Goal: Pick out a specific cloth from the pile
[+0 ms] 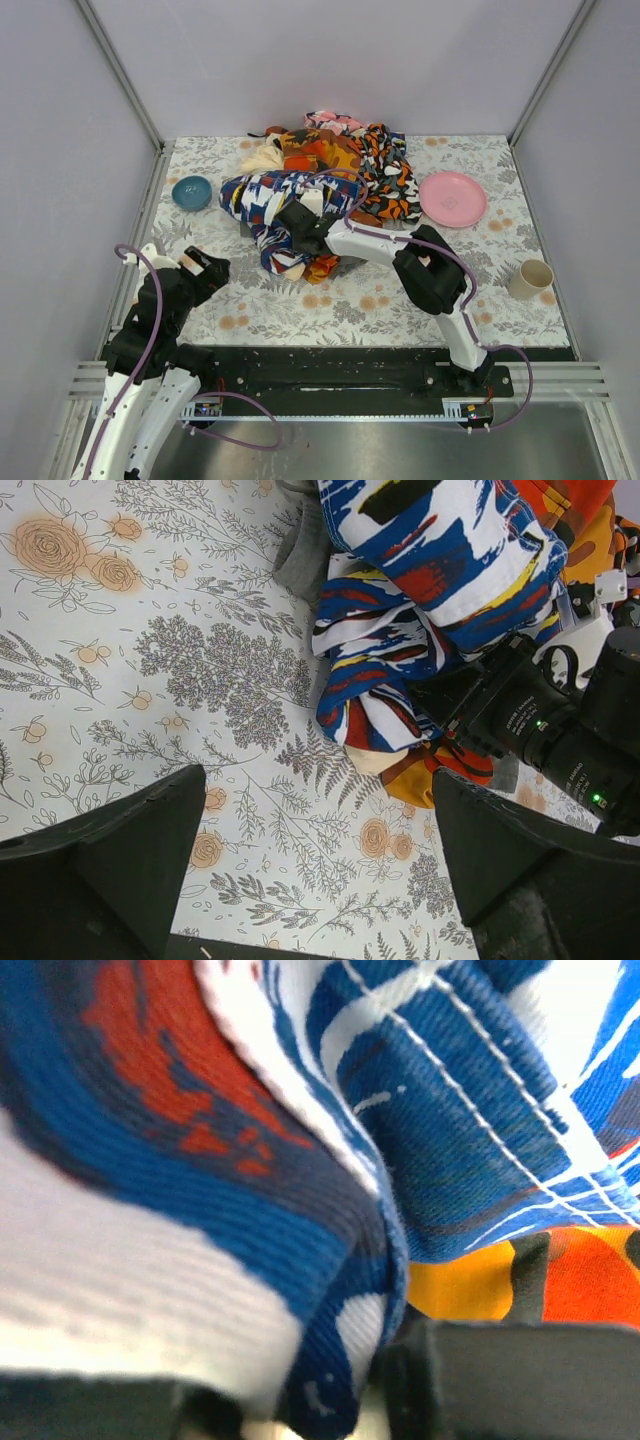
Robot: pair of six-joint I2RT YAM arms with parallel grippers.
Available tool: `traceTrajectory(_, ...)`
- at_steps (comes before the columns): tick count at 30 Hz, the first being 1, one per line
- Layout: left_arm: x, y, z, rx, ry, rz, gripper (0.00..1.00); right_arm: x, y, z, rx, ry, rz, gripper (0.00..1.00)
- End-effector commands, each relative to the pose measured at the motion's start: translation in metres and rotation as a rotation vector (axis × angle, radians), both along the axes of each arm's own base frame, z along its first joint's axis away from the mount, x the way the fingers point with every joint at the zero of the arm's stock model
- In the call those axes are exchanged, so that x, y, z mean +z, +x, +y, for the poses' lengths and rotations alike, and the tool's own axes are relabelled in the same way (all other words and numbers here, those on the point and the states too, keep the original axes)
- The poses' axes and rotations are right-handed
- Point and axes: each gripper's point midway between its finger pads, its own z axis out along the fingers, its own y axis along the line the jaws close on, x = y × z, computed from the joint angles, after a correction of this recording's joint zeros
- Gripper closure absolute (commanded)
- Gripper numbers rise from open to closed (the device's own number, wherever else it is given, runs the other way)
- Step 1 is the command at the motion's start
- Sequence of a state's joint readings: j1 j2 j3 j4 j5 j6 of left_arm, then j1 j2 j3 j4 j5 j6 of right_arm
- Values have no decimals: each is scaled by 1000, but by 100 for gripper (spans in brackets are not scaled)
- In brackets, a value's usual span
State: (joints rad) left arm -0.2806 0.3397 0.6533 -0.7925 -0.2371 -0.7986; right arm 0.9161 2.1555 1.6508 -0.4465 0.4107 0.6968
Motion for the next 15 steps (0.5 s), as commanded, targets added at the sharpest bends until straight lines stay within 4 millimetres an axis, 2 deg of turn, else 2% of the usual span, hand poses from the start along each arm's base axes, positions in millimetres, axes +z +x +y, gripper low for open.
traceTrajectory(1,13,2,6,41,-9,-45,1,15,6,-1,-26,40,-66,90)
traceTrajectory(2,13,2,6,40,-8,-45,1,23,9,-2,-16,48,-95,100)
traceTrajectory(5,13,2,7,46,-8,-44,1,61,20,-6,-12,62,-209,100)
traceTrajectory(8,11,4,7,51,-3,-35,1,122,37,-15,-12,55,-369,100)
traceTrajectory(10,11,6,6,42,1,-31,1,171,49,-19,-20,71,-481,100)
traceTrajectory(12,11,10,4,38,1,-26,1,209,62,-24,-11,90,-564,100)
traceTrajectory(15,4,19,1,40,7,0,1,251,88,-38,-24,111,-642,100)
